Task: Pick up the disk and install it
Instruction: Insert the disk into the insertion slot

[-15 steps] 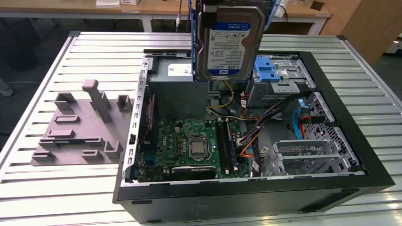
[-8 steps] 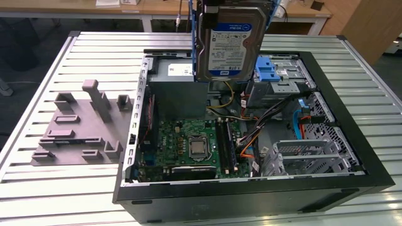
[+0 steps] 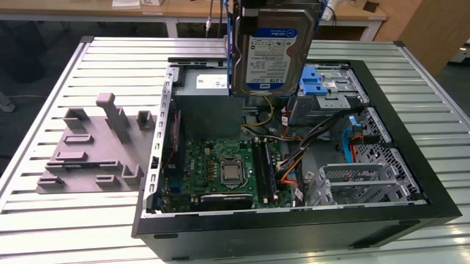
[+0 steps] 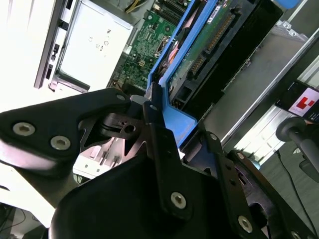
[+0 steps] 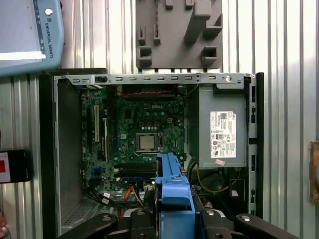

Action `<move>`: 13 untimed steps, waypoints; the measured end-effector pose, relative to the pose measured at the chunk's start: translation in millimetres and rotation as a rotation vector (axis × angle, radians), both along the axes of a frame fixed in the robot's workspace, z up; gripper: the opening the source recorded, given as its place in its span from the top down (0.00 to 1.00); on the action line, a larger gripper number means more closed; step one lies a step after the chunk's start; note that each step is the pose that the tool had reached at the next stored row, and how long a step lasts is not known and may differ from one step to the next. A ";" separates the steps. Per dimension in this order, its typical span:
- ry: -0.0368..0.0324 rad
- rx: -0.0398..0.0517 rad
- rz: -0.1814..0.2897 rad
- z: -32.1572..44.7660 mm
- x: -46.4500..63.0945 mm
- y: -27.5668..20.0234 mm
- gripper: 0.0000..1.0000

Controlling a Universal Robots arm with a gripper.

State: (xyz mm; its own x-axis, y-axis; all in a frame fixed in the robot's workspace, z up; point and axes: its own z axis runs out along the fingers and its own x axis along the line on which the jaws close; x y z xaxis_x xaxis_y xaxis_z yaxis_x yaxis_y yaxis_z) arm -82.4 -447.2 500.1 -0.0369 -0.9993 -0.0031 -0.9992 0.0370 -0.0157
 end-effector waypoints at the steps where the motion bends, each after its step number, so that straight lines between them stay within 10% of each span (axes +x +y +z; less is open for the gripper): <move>1: 0.0000 0.0001 0.000 -0.1 0.0 -0.9 0.64; 13: -0.0001 0.0001 0.000 -0.3 3.9 -7.8 0.64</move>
State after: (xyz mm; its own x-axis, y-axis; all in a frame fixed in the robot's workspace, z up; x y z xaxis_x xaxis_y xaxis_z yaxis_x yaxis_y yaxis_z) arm -78.6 -454.9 499.8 -0.0370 -0.9993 -0.0032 -0.9992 0.0371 -0.0157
